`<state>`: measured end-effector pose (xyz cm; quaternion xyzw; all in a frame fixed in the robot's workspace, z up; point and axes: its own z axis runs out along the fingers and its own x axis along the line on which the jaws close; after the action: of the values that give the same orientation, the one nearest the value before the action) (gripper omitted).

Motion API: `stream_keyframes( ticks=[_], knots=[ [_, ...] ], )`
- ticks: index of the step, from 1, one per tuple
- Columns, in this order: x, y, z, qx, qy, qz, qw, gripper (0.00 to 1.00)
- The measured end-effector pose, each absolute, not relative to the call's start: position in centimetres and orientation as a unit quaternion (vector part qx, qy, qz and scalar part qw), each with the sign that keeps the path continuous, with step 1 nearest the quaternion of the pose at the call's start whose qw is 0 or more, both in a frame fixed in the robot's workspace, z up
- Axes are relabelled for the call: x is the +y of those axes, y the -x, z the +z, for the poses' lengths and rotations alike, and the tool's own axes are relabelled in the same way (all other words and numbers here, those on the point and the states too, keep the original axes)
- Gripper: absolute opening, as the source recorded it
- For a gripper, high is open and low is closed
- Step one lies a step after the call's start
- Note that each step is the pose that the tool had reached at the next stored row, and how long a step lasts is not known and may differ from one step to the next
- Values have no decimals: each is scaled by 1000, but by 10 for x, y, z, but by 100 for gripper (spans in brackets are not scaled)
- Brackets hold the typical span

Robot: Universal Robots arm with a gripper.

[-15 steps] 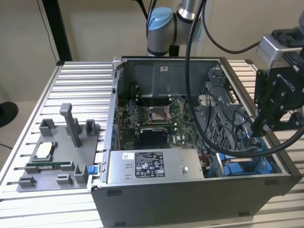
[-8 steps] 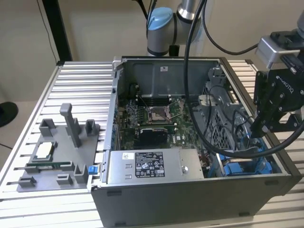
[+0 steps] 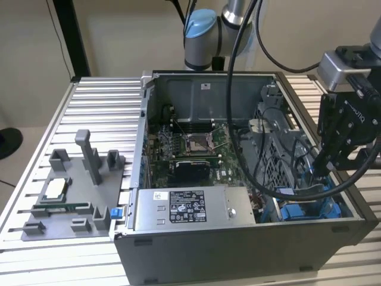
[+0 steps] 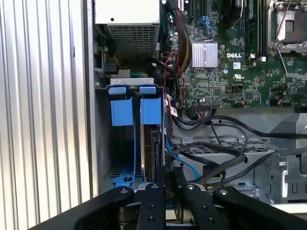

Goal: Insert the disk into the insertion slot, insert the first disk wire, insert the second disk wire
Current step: 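Insert the first disk wire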

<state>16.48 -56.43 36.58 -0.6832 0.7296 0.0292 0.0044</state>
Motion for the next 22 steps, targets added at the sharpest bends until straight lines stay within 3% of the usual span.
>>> stream_keyframes(
  ticks=[22],
  knots=[
    [-570,-163,343,710,704,32,3,0]
  ],
)
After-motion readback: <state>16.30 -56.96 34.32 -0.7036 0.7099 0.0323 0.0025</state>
